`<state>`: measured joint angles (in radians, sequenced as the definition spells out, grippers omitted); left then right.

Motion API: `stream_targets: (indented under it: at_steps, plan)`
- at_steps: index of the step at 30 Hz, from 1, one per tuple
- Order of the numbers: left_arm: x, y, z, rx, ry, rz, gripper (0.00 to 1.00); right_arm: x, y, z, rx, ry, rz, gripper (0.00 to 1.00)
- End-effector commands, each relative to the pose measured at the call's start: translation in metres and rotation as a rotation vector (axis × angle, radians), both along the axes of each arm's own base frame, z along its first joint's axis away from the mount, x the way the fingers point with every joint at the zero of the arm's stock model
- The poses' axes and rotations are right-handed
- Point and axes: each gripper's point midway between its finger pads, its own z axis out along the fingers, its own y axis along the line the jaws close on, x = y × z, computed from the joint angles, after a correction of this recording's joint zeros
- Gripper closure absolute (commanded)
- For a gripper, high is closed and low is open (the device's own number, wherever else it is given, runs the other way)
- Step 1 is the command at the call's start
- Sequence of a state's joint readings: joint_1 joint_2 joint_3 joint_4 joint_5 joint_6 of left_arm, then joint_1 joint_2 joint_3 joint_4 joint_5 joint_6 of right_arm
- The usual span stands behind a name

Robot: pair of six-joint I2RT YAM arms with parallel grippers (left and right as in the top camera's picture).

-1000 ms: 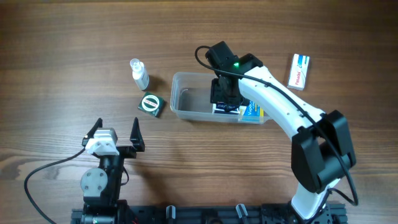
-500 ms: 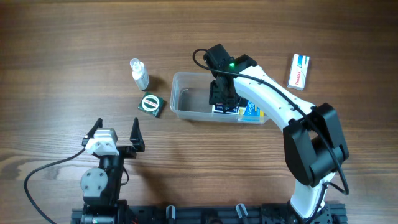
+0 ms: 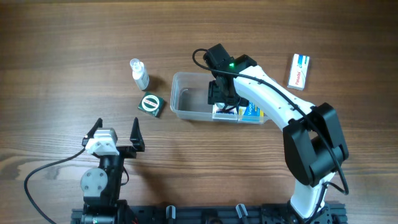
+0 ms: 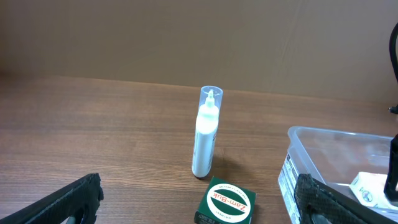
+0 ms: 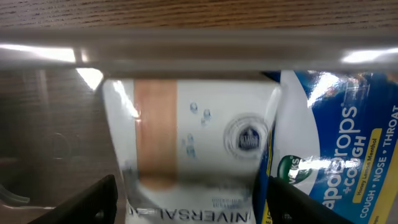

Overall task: Pack container
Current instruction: 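Lower the Hansaplast box into the container beside the VapoDrops box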

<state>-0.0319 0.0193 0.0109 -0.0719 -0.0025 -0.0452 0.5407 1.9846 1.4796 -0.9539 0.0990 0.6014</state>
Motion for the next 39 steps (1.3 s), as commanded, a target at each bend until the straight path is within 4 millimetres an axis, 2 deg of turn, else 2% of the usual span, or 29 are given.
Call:
stream_targets:
  at_steps: [1, 6, 11, 13, 15, 19, 22, 29, 39]
  plan:
    - [0.000, 0.000, -0.001, 0.016, -0.001, 0.003, 0.00, -0.003, -0.005, -0.010, -0.037, 0.014, 0.001, 0.21]
    - [0.000, 0.000, -0.001, 0.016, -0.001, 0.003, 0.00, -0.002, -0.002, -0.005, -0.026, 0.011, 0.049, 0.21]
    - [0.000, 0.000, -0.001, 0.016, -0.001, 0.003, 0.00, 0.002, -0.003, 0.023, 0.013, -0.046, 0.045, 0.21]
    - [0.000, 0.000, -0.001, 0.016, -0.001, 0.003, 0.00, 0.003, -0.002, 0.030, 0.032, -0.058, 0.042, 0.30]
    - [0.000, 0.000, -0.001, 0.016, -0.001, 0.003, 0.00, 0.002, 0.000, 0.031, 0.045, -0.055, 0.044, 0.44]
    - [0.000, 0.000, -0.001, 0.016, -0.001, 0.003, 0.00, 0.001, 0.000, 0.029, 0.046, -0.050, 0.041, 0.80]
    - [0.000, 0.000, -0.001, 0.016, -0.001, 0.003, 0.00, 0.002, 0.000, 0.028, 0.046, -0.052, 0.038, 0.90]
    - [0.000, 0.000, -0.001, 0.016, -0.001, 0.003, 0.01, 0.001, -0.003, 0.015, 0.023, -0.029, 0.012, 0.91]
    - [0.000, 0.000, -0.001, 0.016, -0.001, 0.003, 0.00, -0.005, -0.012, 0.014, -0.017, -0.008, 0.001, 0.92]
